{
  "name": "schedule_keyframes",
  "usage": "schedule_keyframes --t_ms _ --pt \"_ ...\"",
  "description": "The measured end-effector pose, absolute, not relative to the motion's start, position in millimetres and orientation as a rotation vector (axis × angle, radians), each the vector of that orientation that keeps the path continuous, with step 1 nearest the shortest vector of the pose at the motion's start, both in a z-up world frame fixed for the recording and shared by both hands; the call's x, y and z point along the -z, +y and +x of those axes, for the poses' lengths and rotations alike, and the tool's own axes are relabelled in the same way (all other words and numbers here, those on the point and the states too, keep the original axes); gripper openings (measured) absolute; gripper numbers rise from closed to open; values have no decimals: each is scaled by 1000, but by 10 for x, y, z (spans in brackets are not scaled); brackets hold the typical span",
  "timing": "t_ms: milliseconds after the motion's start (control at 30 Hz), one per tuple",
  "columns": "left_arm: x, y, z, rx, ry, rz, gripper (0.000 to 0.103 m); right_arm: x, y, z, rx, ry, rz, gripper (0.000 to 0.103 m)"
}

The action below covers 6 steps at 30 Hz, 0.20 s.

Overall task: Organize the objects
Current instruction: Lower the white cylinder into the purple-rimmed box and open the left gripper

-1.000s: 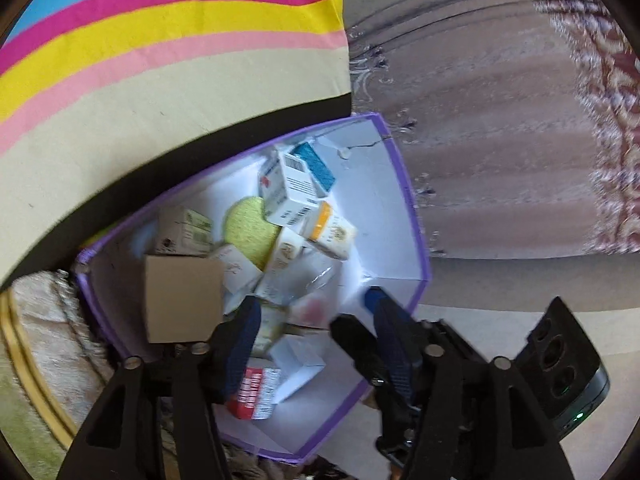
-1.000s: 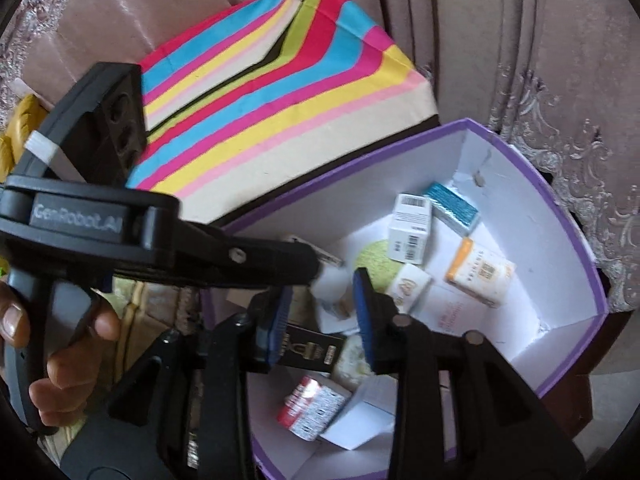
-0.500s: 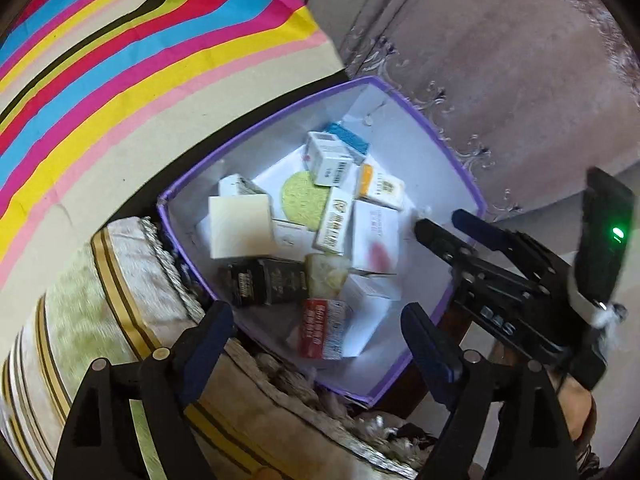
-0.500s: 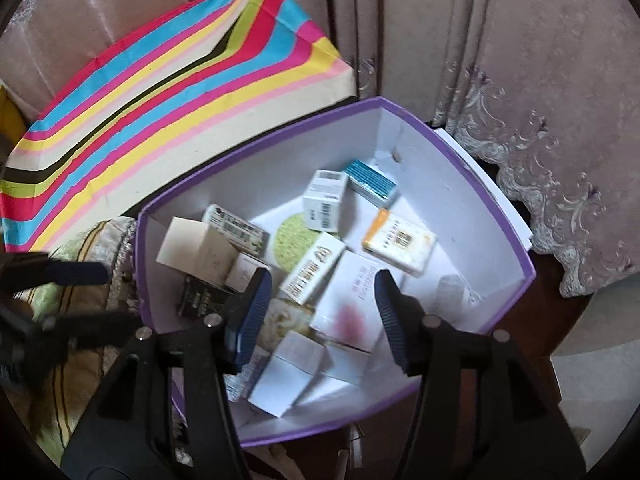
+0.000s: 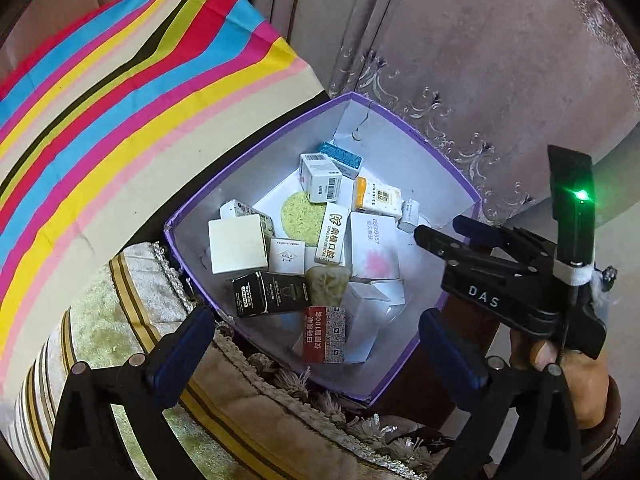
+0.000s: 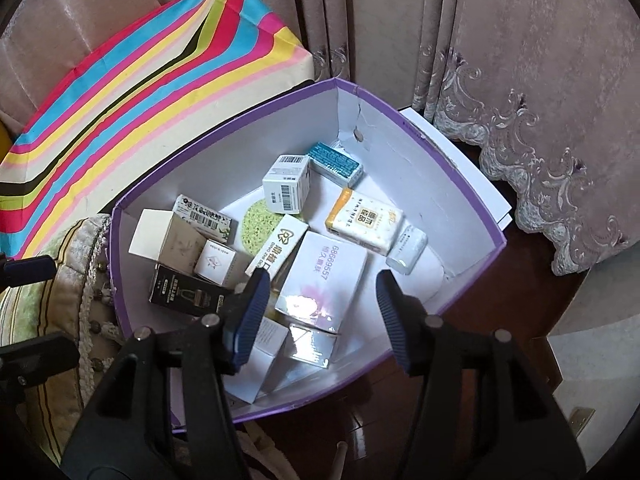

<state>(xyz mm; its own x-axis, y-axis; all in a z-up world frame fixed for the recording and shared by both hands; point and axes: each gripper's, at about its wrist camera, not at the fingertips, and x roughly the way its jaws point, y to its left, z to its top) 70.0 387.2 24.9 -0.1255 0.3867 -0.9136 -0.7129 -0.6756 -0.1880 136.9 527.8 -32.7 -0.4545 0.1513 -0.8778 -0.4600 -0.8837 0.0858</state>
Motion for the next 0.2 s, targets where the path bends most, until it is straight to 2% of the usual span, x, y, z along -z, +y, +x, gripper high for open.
schedule_keyframes --t_ms 200 --pt "-344 3913 806 -1934 443 -1301 103 357 5270 1364 -2369 451 -1391 60"
